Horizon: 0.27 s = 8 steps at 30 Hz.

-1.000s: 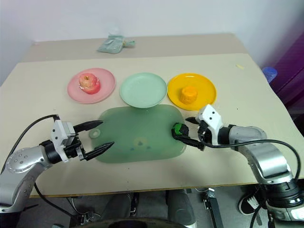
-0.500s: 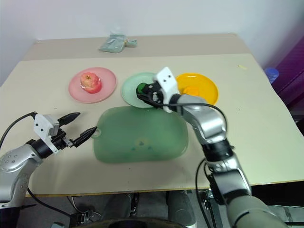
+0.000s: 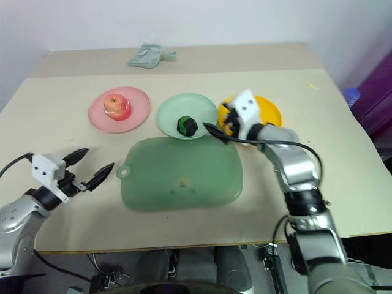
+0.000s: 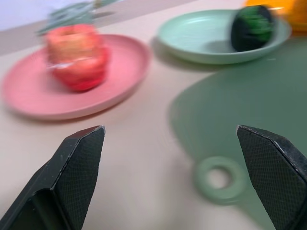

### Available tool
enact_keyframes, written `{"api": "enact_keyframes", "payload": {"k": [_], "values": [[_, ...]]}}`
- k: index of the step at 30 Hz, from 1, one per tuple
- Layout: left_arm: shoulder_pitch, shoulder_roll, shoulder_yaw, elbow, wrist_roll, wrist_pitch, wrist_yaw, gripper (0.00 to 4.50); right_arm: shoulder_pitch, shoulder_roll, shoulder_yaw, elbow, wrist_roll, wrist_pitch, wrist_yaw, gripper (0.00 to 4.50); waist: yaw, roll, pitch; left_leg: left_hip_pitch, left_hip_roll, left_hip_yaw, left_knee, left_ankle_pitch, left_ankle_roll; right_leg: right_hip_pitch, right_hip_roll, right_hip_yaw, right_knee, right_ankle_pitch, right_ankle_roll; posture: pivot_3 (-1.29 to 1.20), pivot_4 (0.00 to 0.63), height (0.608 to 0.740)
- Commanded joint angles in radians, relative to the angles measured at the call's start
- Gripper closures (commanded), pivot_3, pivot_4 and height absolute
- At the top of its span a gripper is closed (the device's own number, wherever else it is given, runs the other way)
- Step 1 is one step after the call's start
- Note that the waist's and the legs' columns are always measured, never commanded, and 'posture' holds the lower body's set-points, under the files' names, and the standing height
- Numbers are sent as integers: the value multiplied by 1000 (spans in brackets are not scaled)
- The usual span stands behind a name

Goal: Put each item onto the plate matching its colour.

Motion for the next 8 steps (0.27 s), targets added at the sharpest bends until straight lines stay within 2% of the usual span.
{"api": "enact_keyframes", "payload": {"k": [1,4,8], "values": [[8,39,112,67,4,-34,15,0,141,-130,-190,-89,109,22,115,51,2,0,0,0,0,0,0,0,0,0,0,0,0,0,0,0,150,740],[24,55,167,87,1,-14,47,0,281,-223,-318,-45,155,42,175,51,-1,0,0,0,0,1,0,0,0,1,1,0,0,0,0,0,150,740],[56,60,213,52,-18,18,64,0,357,-275,-365,24,145,13,210,51,-7,0,0,3,1,2,0,0,0,3,2,1,0,0,0,0,150,740]]}}
